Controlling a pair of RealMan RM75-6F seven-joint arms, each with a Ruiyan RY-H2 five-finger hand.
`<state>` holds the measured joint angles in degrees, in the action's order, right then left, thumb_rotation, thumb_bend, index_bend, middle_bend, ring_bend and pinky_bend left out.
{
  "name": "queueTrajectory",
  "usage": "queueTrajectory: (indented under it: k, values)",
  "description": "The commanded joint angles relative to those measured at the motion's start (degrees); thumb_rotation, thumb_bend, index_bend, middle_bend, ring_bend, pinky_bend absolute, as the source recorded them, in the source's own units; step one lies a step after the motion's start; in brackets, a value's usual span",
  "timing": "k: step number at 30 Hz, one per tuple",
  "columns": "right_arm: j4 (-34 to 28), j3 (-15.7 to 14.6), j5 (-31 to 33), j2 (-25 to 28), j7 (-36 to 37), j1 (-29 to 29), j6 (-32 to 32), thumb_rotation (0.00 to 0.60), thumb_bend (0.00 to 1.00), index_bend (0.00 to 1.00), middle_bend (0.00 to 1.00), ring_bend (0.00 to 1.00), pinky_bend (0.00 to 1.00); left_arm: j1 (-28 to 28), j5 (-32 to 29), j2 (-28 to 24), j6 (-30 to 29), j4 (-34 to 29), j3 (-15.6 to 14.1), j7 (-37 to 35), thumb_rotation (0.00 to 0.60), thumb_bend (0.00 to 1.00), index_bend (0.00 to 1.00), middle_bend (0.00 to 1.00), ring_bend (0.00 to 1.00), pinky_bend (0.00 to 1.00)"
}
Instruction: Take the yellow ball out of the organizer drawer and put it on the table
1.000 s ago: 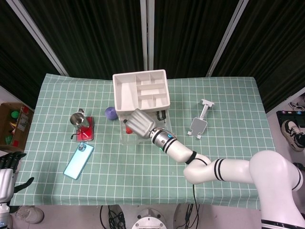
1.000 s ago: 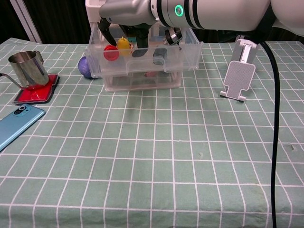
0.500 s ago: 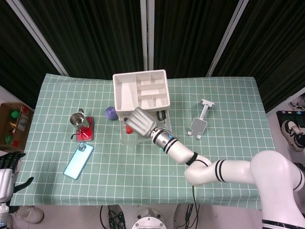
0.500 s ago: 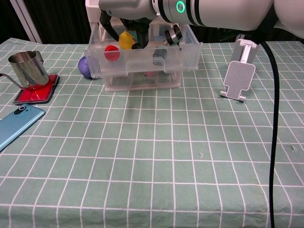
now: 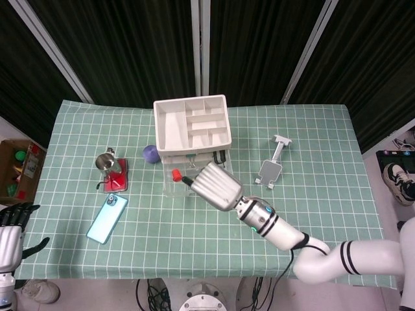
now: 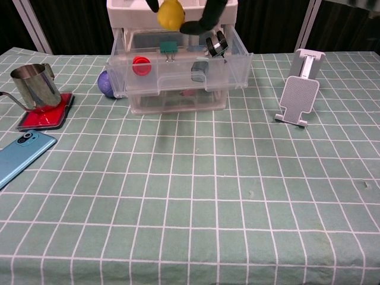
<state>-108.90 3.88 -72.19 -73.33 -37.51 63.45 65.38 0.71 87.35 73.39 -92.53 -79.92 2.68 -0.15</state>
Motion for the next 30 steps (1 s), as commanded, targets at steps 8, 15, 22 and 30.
queueTrajectory:
  k: [8,15,22,30]
  values:
    - [6.3,-11.3,-16.4,-7.3,7.6,-10.4,-1.6,0.600,0.28,0.63,0.95,0.93,0.93,0.0,1.4,-0.2,-0.9,-2.3,-0.5,2.1,0.600,0.02,0.24,0.19,0.15,0.18]
    - [18.8,-9.6,-17.7,-18.4,4.6,-10.2,-7.2,0.600,0.28,0.60,0.95,0.92,0.93,0.4,1.5,-0.4,-1.4,-2.8,-0.7,2.6,0.600,0.02,0.24,0.19,0.15,0.18]
    - [23.4,-8.3,-16.5,-22.8,2.2,-10.4,-11.2,0.600,0.28,0.38,0.95,0.92,0.92,0.6,1.3,-0.4,-1.3,-2.5,-0.8,2.4,0.600,0.02,0.24,0.19,0.15,0.18]
    - [16.9,-7.3,-16.7,-17.1,-0.4,-14.6,-5.5,0.600,0.21,0.00,0.95,0.92,0.90,0.2,1.4,0.0,-0.8,-1.7,-0.8,1.8,0.600,0.02,0.24,0.19,0.15,0.18]
